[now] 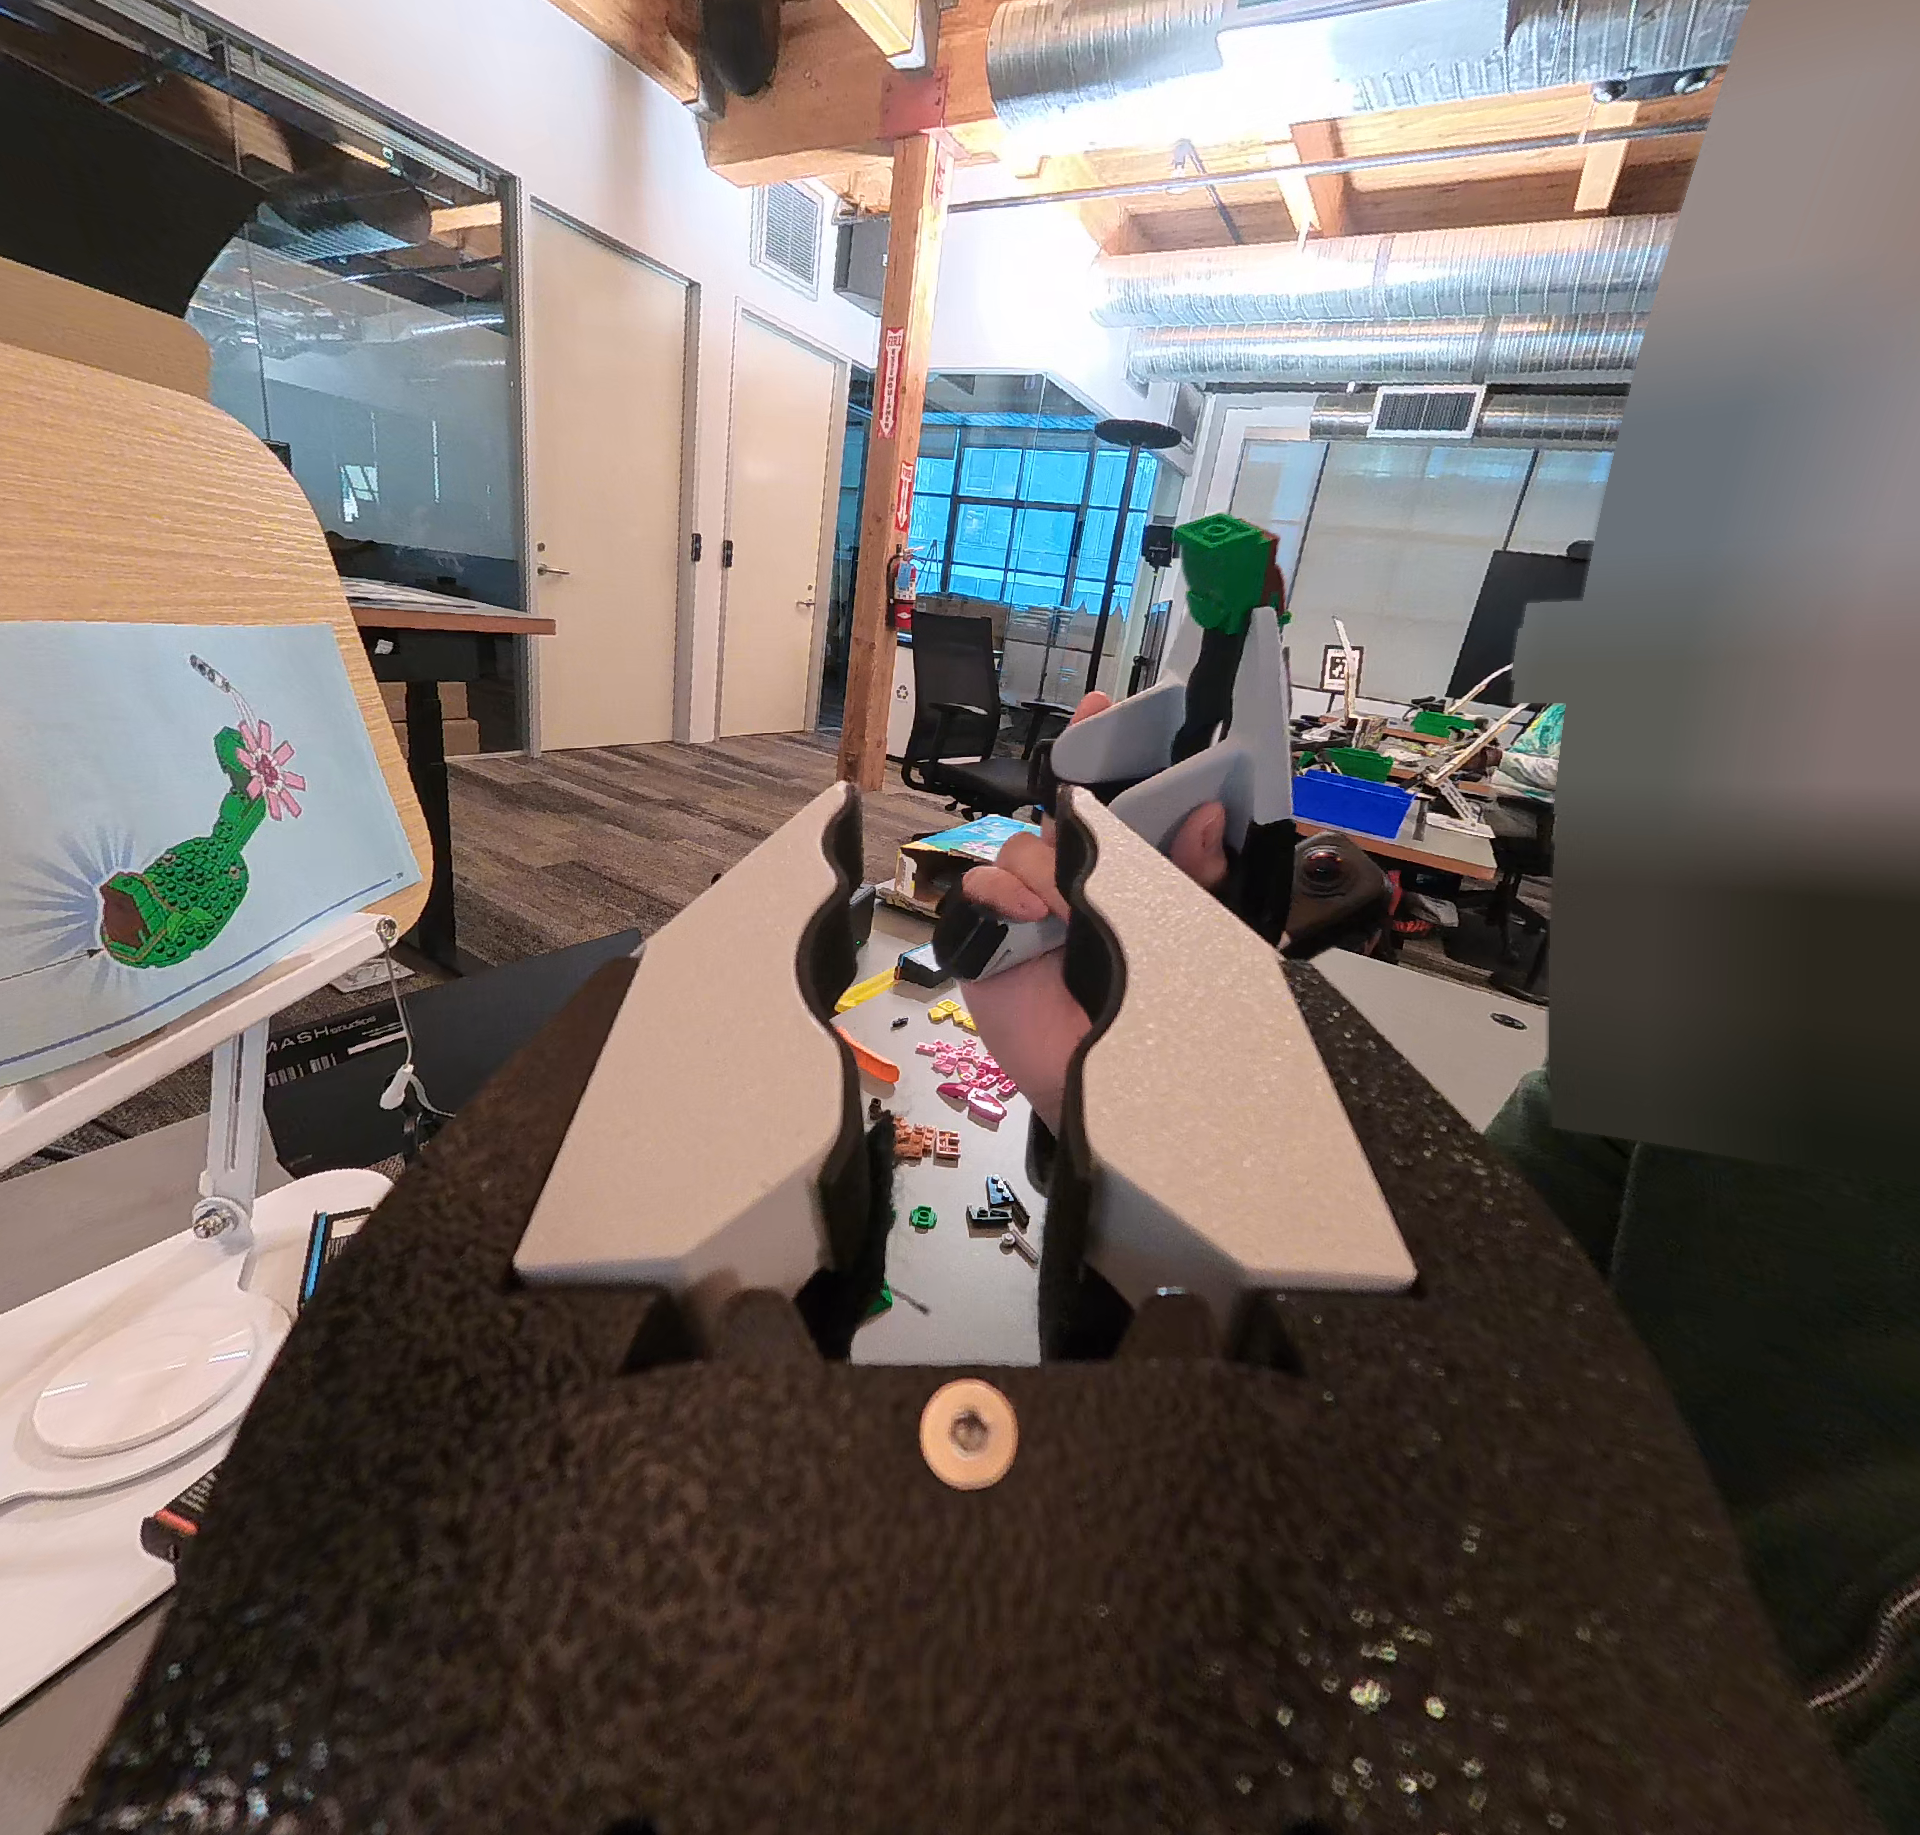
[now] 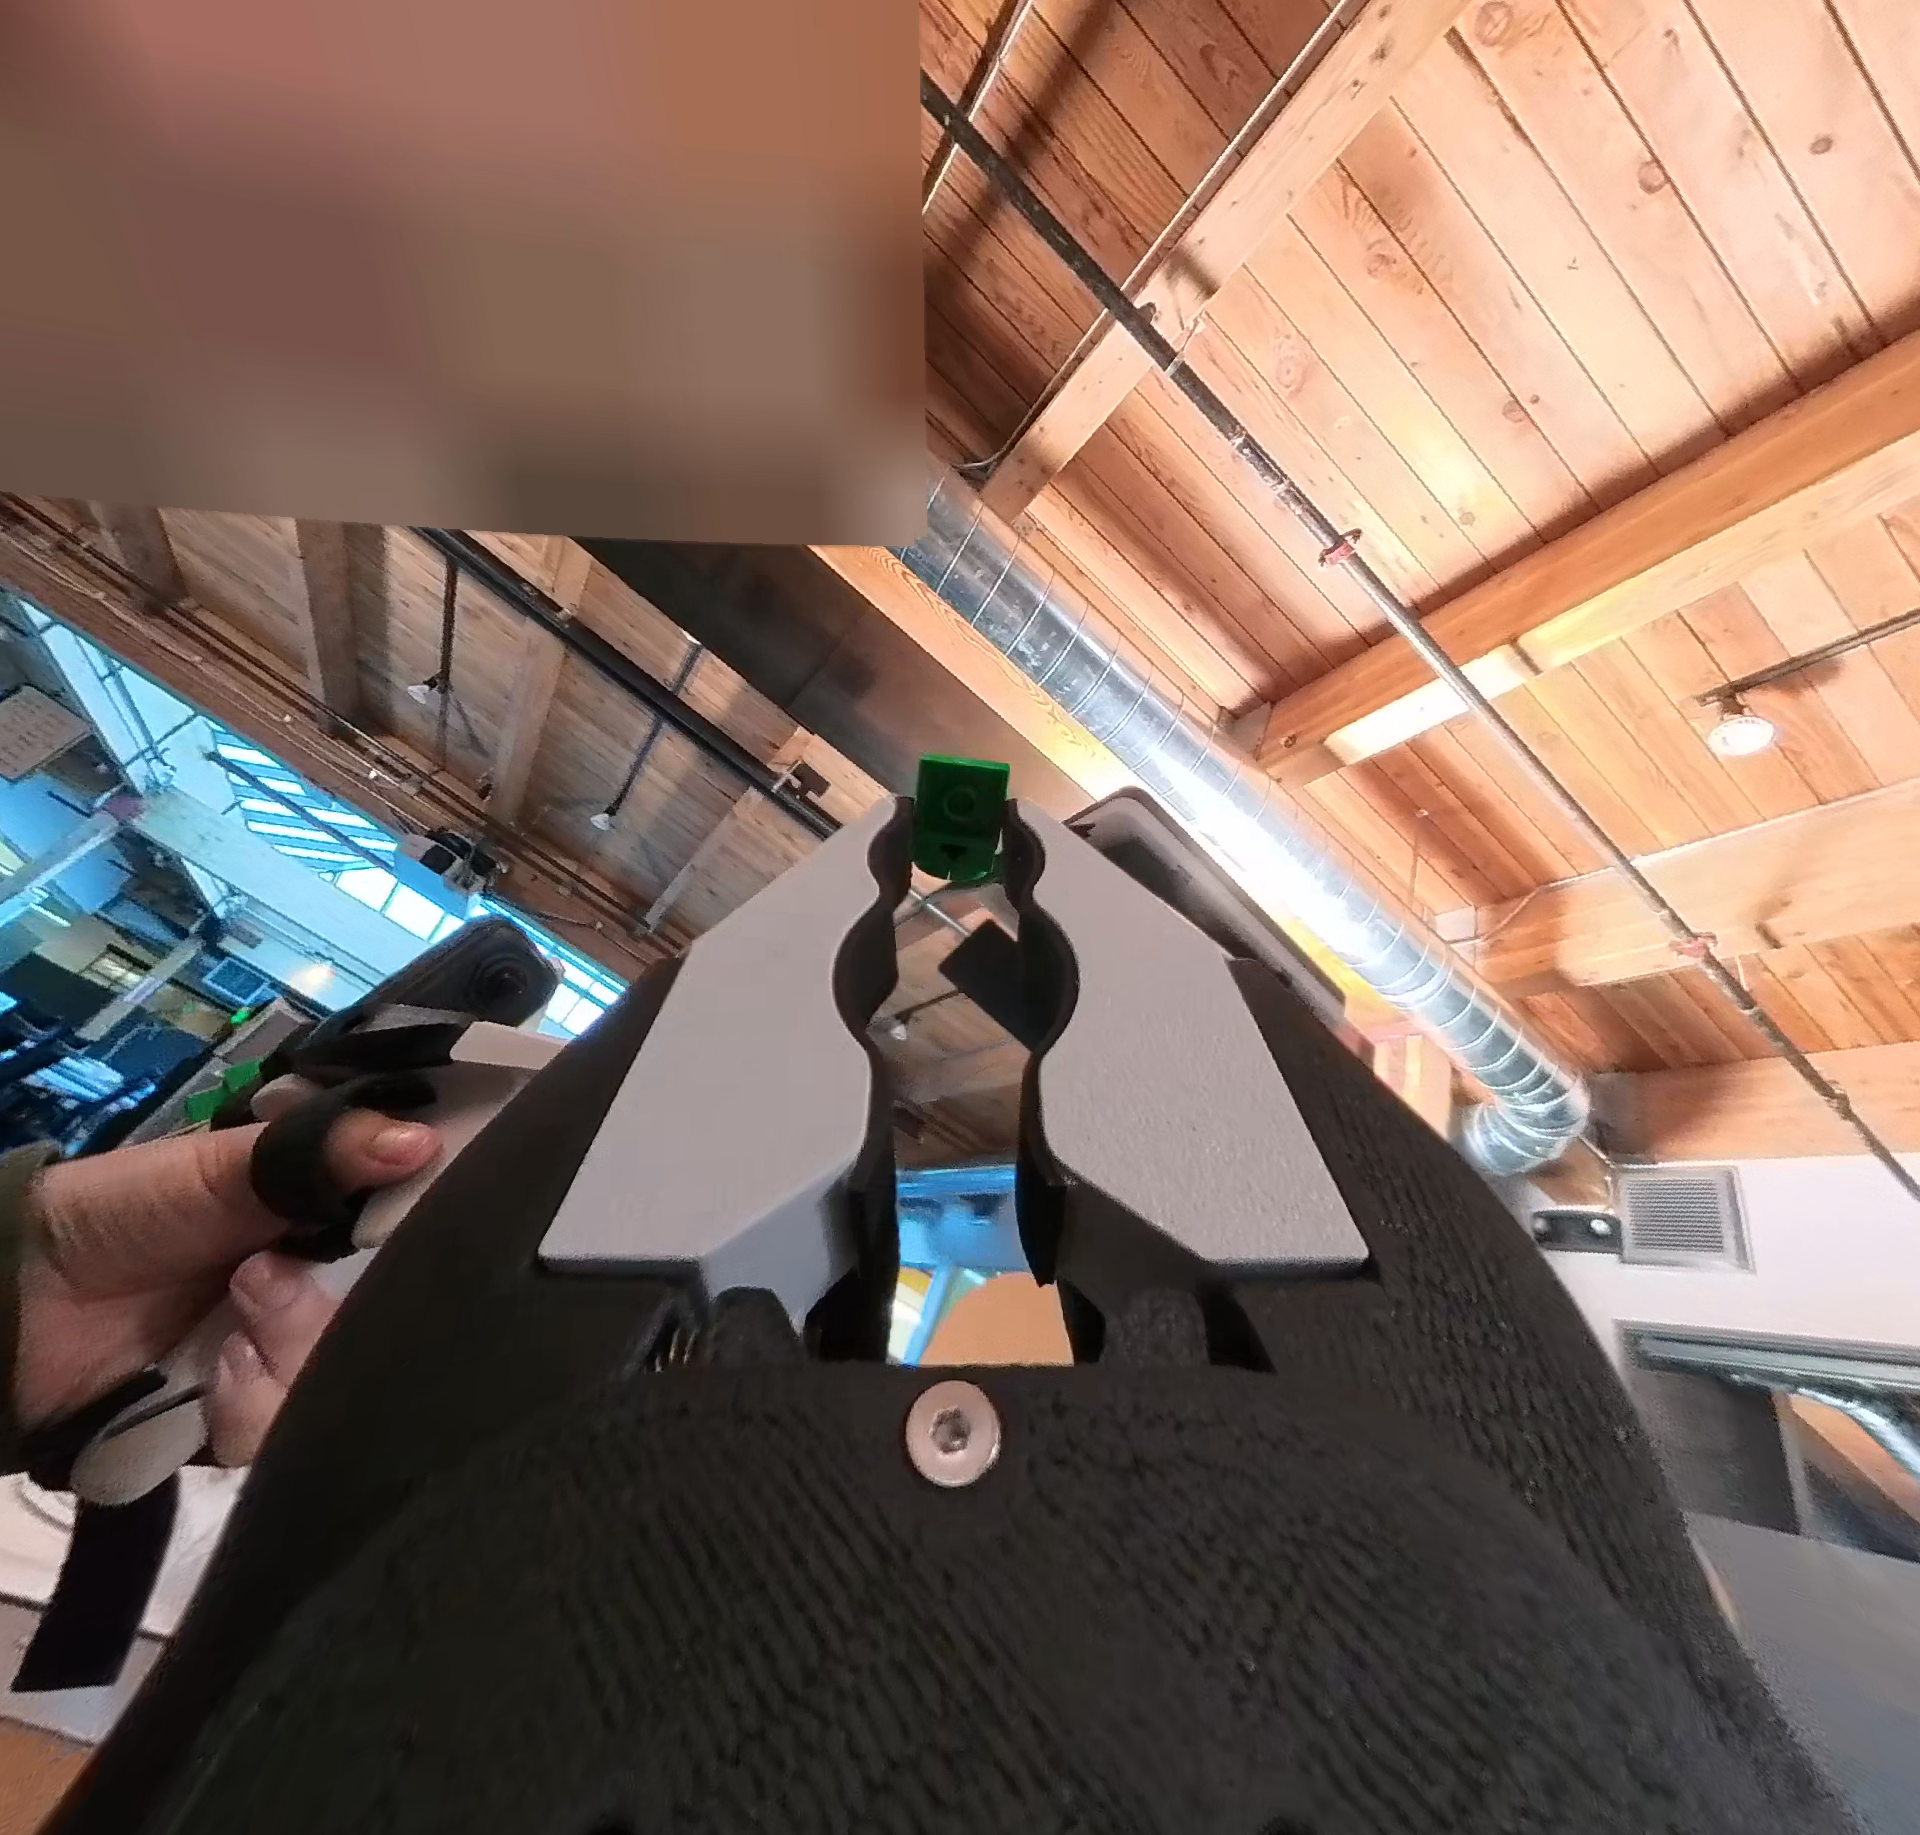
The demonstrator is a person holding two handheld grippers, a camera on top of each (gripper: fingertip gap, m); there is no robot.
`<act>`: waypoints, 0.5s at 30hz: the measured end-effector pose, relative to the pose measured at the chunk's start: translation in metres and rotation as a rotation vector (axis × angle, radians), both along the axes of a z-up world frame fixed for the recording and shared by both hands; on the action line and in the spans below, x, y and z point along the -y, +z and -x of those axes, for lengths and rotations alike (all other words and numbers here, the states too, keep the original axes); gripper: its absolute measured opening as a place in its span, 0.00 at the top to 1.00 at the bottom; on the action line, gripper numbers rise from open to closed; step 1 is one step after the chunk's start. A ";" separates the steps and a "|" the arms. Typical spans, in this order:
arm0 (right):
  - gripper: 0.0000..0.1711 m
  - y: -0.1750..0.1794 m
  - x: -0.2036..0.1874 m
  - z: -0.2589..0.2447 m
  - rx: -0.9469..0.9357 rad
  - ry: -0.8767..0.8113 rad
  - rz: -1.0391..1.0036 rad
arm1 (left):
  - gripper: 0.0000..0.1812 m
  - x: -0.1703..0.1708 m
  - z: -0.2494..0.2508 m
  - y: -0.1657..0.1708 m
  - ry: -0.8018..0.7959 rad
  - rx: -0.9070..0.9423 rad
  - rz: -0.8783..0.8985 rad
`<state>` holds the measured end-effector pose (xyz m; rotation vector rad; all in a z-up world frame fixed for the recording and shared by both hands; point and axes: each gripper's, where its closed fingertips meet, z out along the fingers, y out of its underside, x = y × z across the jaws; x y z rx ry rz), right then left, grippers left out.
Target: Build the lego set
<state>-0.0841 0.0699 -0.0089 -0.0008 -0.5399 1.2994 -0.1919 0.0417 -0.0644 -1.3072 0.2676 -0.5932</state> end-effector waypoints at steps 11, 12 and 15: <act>0.91 -0.003 -0.013 0.003 0.017 0.122 0.059 | 0.81 0.000 0.000 0.001 0.002 -0.001 -0.002; 0.91 -0.003 -0.016 0.003 0.017 0.133 0.076 | 0.81 0.000 0.000 0.000 0.000 -0.002 -0.001; 0.91 0.001 -0.034 0.007 0.041 0.204 0.204 | 0.81 0.000 -0.001 0.000 -0.001 -0.002 0.002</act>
